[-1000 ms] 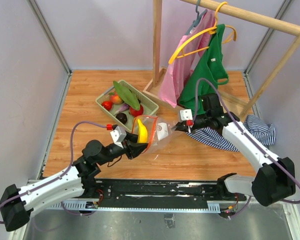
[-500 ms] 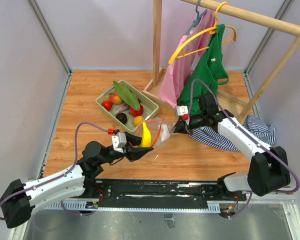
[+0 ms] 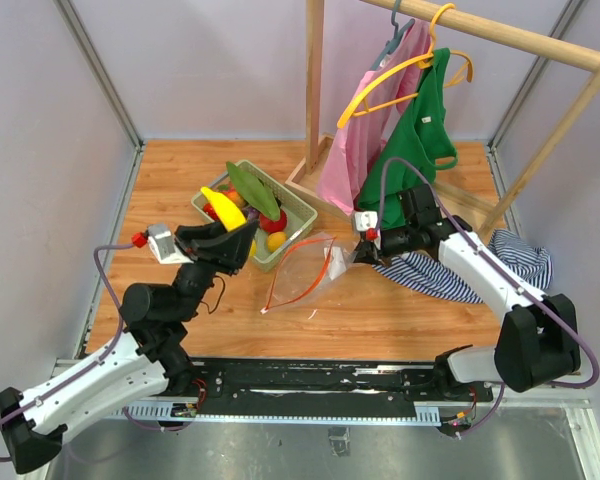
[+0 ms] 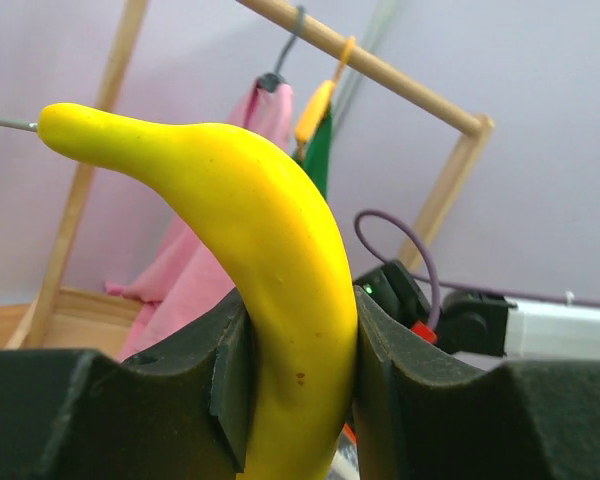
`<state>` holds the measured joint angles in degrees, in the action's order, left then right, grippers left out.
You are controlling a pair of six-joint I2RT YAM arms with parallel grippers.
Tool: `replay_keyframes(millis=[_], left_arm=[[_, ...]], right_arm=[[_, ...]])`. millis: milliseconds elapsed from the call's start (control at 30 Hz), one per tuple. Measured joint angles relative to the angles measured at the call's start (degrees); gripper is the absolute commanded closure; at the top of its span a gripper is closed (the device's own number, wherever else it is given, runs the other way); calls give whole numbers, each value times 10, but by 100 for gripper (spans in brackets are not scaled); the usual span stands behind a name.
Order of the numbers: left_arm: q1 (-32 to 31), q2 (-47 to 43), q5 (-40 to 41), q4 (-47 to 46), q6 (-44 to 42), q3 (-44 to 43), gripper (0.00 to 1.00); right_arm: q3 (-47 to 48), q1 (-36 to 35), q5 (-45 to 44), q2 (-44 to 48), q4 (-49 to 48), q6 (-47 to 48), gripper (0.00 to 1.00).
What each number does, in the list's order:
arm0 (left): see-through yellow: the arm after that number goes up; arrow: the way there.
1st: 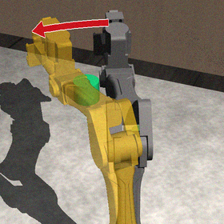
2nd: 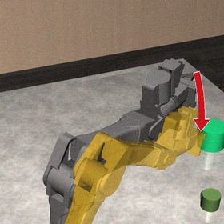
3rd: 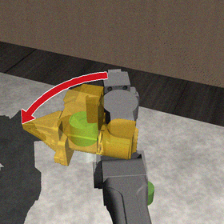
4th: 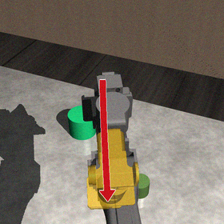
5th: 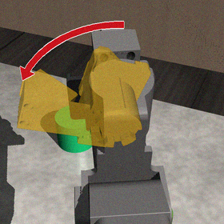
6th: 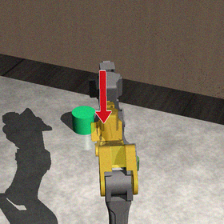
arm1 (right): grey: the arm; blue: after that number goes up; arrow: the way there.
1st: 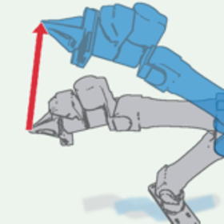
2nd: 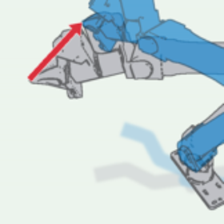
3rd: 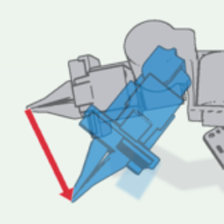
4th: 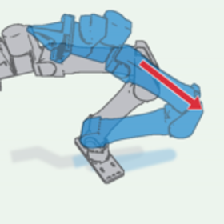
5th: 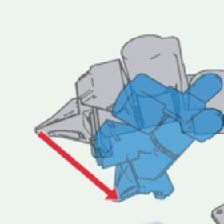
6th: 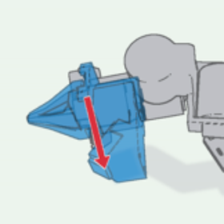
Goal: Open the zip-top bag and remove the fake food
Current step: Pick up the fake fruit from the zipper food storage bag, then place the fake fruit in the bin.
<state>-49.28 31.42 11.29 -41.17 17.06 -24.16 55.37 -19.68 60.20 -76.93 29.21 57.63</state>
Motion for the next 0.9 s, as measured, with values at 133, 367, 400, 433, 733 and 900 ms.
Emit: replay_keyframes(millis=[133, 367, 400, 433, 733, 900], left_arm=[[33, 20, 52, 68, 47, -49, 84], [249, 116, -52, 148, 185, -96, 84], [270, 135, -74, 148, 205, -96, 84], [296, 162, -102, 144, 231, -94, 84], [337, 371, -127, 251, 347, -140, 84], [338, 457, -77, 324, 372, -236, 41]], right_arm=[[9, 1, -8, 0, 15, 7, 99], [14, 10, -14, 6, 27, 10, 99], [14, 10, -14, 7, 28, 10, 99], [14, 11, -13, 9, 28, 10, 99], [15, 24, -13, 18, 32, 9, 99], [15, 24, -12, 18, 33, 9, 99]])
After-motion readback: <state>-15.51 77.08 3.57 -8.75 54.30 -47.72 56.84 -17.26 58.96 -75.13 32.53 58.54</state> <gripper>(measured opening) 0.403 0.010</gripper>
